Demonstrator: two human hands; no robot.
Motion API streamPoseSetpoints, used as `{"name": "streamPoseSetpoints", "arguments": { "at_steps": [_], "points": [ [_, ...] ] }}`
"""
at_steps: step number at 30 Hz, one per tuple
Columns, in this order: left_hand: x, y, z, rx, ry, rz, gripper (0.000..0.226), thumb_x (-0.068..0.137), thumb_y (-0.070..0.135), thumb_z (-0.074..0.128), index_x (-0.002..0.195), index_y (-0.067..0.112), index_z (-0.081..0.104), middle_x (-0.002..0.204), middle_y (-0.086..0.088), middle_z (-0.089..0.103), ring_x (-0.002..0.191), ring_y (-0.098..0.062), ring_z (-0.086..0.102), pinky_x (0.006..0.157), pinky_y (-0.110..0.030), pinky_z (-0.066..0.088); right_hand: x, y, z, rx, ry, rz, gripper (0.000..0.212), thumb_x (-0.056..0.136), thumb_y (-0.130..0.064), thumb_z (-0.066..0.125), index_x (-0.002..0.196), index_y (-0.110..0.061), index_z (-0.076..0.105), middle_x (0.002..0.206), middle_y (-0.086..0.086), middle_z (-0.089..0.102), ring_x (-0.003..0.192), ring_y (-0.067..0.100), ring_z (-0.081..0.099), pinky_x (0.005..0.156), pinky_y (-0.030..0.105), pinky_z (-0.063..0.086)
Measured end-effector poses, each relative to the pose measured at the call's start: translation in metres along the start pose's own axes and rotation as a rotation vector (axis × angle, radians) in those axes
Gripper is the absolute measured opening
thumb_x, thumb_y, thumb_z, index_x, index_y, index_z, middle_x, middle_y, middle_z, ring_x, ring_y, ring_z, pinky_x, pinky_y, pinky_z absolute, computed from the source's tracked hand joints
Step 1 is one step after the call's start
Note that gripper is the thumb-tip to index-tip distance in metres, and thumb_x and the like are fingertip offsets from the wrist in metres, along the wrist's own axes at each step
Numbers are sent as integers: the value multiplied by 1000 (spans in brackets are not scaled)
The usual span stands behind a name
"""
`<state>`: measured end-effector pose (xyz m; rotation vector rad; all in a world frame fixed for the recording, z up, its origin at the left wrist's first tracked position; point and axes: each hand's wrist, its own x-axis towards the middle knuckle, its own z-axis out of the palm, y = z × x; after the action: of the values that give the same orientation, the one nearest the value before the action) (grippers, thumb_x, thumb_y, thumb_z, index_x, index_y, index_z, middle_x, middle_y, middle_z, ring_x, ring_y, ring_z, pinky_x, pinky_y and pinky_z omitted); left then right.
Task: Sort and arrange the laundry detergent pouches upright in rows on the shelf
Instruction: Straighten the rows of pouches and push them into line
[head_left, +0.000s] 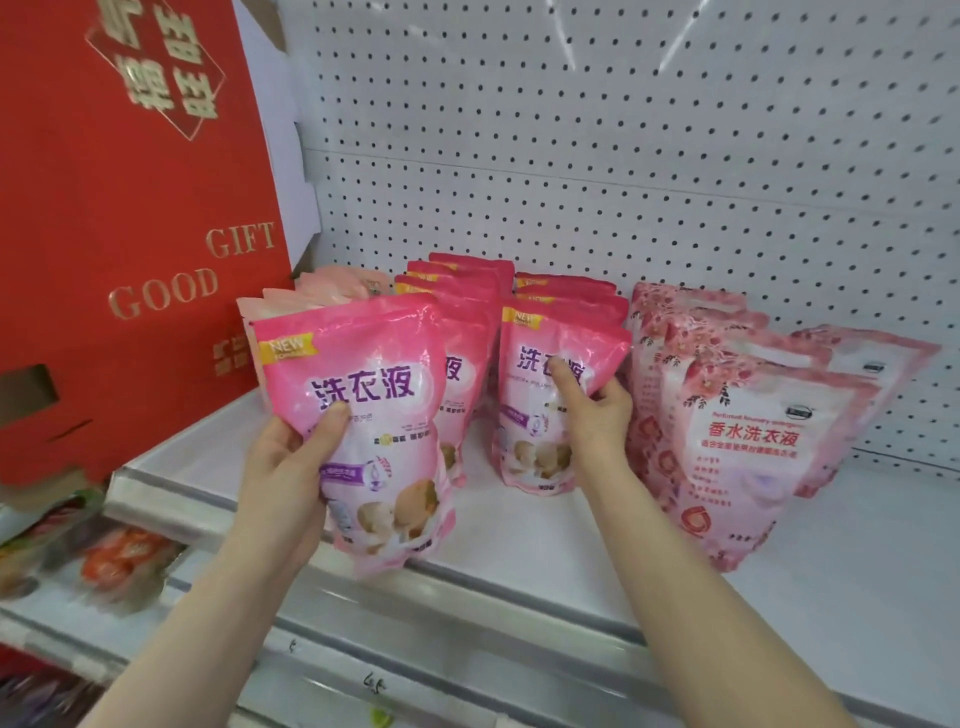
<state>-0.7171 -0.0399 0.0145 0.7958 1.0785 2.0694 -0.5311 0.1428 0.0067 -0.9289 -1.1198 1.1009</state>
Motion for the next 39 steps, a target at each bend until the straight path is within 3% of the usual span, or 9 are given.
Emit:
{"name": "streamPoseSetpoints", "arguments": {
  "at_steps": [7,9,11,15,20,24,28,31,39],
  "points": [
    [13,-1,-4,-18,-83,-43,27,89,8,54,115,9,61,104,-6,74,91,-19,71,69,-29,58,0,-3,15,-7,186,-47,24,79,-22,82,69,-17,60,73,0,68,68,14,66,71,41,60],
    [14,-1,-3,-16,-102,-62,28,89,7,55,117,8,60,105,-8,73,91,-20,71,70,-30,59,-5,-5,13,-81,148,-61,20,79,-28,82,84,-19,65,84,-2,71,79,16,70,84,46,59],
    [13,-4,-2,11,-131,-63,23,91,6,54,111,11,62,101,-6,75,88,-19,72,68,-29,59,-19,-15,8,-205,117,-160,40,81,-35,78,115,-24,58,108,-7,69,100,9,67,97,42,54],
    [11,-12,8,39,-213,-78,20,88,8,57,107,8,62,96,-7,75,84,-20,73,66,-29,58,-64,-63,-2,-412,163,-630,62,97,-34,59,148,-15,31,148,-2,42,137,10,40,115,36,35],
    [2,-19,44,100,-369,-76,15,86,7,60,97,17,64,89,1,76,83,-15,72,71,-29,57,-98,-126,6,-823,-268,-799,36,95,-43,57,123,-21,64,117,-8,66,107,7,60,94,32,48],
    [1,-22,65,290,-511,-15,23,85,24,68,107,20,63,104,-1,73,99,-19,69,91,-45,53,-84,-129,-1,-992,-242,-746,15,88,-37,70,88,-22,69,74,-13,66,66,7,58,67,32,49],
    [18,-11,58,567,-343,377,32,86,20,69,115,25,57,112,15,62,104,-2,59,96,-26,48,-65,-116,-16,-926,-203,-679,10,89,-29,71,83,-21,68,68,-11,64,60,0,54,62,24,43],
    [56,3,43,960,-234,743,42,88,21,66,129,22,54,129,8,52,123,-12,45,106,-22,28,-50,-105,-15,-990,-233,-665,12,89,-31,71,83,-21,67,64,-15,59,55,-6,49,59,20,38],
    [104,12,52,1384,-341,856,42,93,27,57,133,15,55,125,-5,60,121,-25,48,104,-36,34,-27,-90,3,-1040,-175,-768,12,89,-30,70,88,-18,69,78,-9,71,70,10,65,73,38,54]
  ]
}}
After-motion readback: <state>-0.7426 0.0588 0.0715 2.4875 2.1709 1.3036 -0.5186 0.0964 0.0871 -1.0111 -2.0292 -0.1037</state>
